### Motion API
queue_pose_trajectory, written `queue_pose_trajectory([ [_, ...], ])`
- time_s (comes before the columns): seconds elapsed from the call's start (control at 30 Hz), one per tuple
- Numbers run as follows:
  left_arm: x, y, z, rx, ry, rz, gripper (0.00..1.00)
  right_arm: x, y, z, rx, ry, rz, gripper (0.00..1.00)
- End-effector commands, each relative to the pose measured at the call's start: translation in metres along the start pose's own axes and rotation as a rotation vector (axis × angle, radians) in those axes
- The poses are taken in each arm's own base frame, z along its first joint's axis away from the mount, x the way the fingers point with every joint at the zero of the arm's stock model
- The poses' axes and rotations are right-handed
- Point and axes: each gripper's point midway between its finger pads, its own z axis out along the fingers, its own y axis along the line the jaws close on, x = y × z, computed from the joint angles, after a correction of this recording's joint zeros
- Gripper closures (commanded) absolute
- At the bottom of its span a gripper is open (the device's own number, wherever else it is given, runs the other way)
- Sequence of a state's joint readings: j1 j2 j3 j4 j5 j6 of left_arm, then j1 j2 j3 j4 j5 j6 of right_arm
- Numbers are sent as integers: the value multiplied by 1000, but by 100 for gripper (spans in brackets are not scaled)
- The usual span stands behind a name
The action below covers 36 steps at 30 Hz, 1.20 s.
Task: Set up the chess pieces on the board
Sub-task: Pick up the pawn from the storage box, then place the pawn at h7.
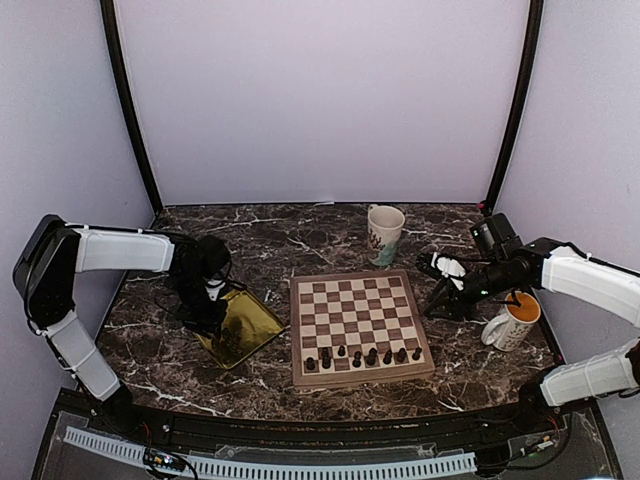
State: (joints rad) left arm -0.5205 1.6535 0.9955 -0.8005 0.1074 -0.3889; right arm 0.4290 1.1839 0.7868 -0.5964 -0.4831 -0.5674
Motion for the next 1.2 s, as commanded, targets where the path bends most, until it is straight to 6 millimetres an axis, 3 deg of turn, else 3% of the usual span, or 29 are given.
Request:
queue_pose_trajectory([
  [0.0, 1, 4, 3, -35, 6, 14, 81, 1, -5, 1, 19, -4, -12, 63],
  [0.17, -7, 4, -7, -56, -21, 31, 89, 1, -5, 1, 23, -3, -14, 64],
  [0.43, -16, 0, -37, -84, -77, 77, 90, 1, -5, 1, 24, -4, -13, 63],
  [0.7, -32, -25, -66, -93, -134, 152, 90, 1, -5, 1, 24, -4, -15, 64],
  [0.87, -40, -58, -80, -92, -161, 236, 90, 2, -5, 0, 27, -3, -16, 64],
  [1.17, -52, -151, -89, 30, -182, 463, 90, 1, -5, 0, 32, -2, -19, 64],
])
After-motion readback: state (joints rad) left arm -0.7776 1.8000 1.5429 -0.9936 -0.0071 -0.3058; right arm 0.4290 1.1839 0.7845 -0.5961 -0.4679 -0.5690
